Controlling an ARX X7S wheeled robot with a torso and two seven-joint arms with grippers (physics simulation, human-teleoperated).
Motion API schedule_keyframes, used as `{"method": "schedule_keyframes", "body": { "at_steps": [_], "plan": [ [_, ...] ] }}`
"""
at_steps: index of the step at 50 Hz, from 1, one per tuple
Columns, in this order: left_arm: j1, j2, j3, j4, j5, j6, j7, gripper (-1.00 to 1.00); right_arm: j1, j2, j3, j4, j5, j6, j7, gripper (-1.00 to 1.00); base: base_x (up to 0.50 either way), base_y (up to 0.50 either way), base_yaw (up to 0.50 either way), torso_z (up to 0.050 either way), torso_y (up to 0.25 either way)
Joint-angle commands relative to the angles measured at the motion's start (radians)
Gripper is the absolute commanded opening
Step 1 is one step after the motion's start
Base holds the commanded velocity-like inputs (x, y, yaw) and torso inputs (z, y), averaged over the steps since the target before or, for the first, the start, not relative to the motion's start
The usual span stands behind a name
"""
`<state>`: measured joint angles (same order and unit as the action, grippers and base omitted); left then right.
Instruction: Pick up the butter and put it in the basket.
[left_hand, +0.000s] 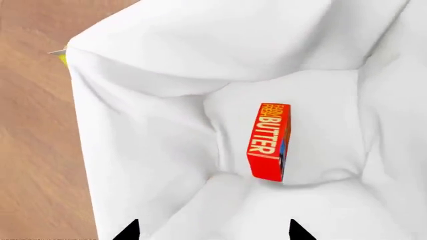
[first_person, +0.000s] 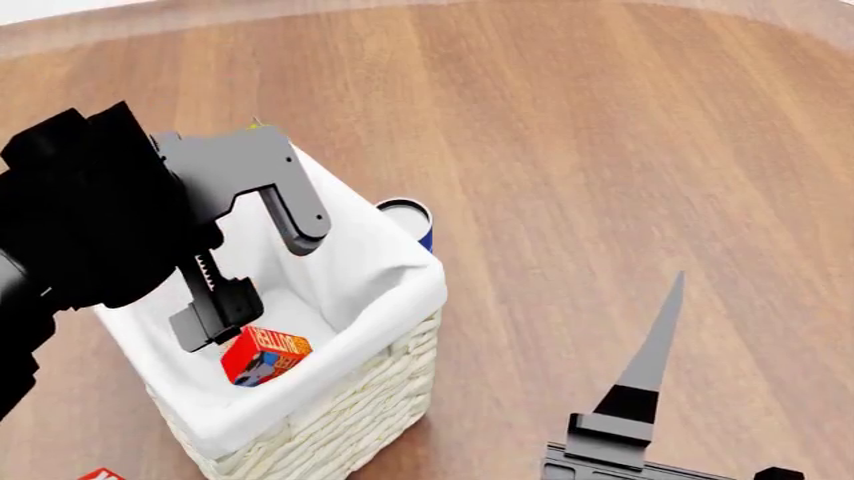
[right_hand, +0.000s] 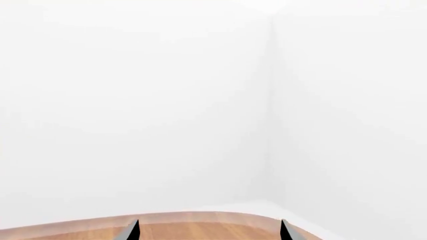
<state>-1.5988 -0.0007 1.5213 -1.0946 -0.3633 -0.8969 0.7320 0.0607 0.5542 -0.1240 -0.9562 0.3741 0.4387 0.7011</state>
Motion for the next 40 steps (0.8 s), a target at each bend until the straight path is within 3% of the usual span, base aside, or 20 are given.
{"method": "schedule_keyframes", "body": {
  "at_steps": [1,9,14,18,20,26,33,34,40],
  "plan": [
    [-0.014,0.000,-0.001,-0.005,0.010,0.003,-0.001,1.00,-0.001,0.004,0.001,-0.004,0.005,-0.002,0.004,1.00,0.00,0.00,0.00,0.000,0.000],
    [-0.036,-0.009,-0.024,0.005,0.004,0.010,-0.042,1.00,0.002,0.005,-0.003,-0.007,0.008,-0.001,0.007,1.00,0.00,0.00,0.00,0.000,0.000],
    [-0.053,-0.147,-0.098,0.329,-0.053,-0.125,-0.147,1.00,0.008,0.001,-0.019,-0.002,0.001,-0.002,0.006,1.00,0.00,0.00,0.00,0.000,0.000],
    [-0.039,-0.259,-0.256,0.583,-0.127,-0.221,-0.306,1.00,0.021,-0.007,-0.047,0.002,-0.009,0.003,0.005,1.00,0.00,0.00,0.00,0.000,0.000],
    [-0.017,-0.278,-0.348,0.621,-0.155,-0.246,-0.389,1.00,0.025,-0.009,-0.058,0.004,-0.012,0.005,0.004,1.00,0.00,0.00,0.00,0.000,0.000],
    [0.145,-0.415,-0.620,1.006,-0.250,-0.334,-0.691,1.00,0.036,-0.022,-0.092,0.020,-0.020,0.000,-0.003,1.00,0.00,0.00,0.00,0.000,0.000],
    [0.331,-0.485,-0.850,1.334,-0.355,-0.404,-0.909,1.00,0.049,-0.028,-0.118,0.026,-0.028,0.010,-0.002,1.00,0.00,0.00,0.00,0.000,0.000],
    [0.382,-0.478,-0.944,1.404,-0.380,-0.408,-0.985,1.00,0.050,-0.029,-0.122,0.036,-0.034,0.003,-0.006,1.00,0.00,0.00,0.00,0.000,0.000],
    [0.541,-0.505,-1.046,1.591,-0.404,-0.331,-1.076,1.00,0.059,-0.025,-0.123,0.010,-0.025,0.031,0.006,1.00,0.00,0.00,0.00,0.000,0.000]
  ]
}}
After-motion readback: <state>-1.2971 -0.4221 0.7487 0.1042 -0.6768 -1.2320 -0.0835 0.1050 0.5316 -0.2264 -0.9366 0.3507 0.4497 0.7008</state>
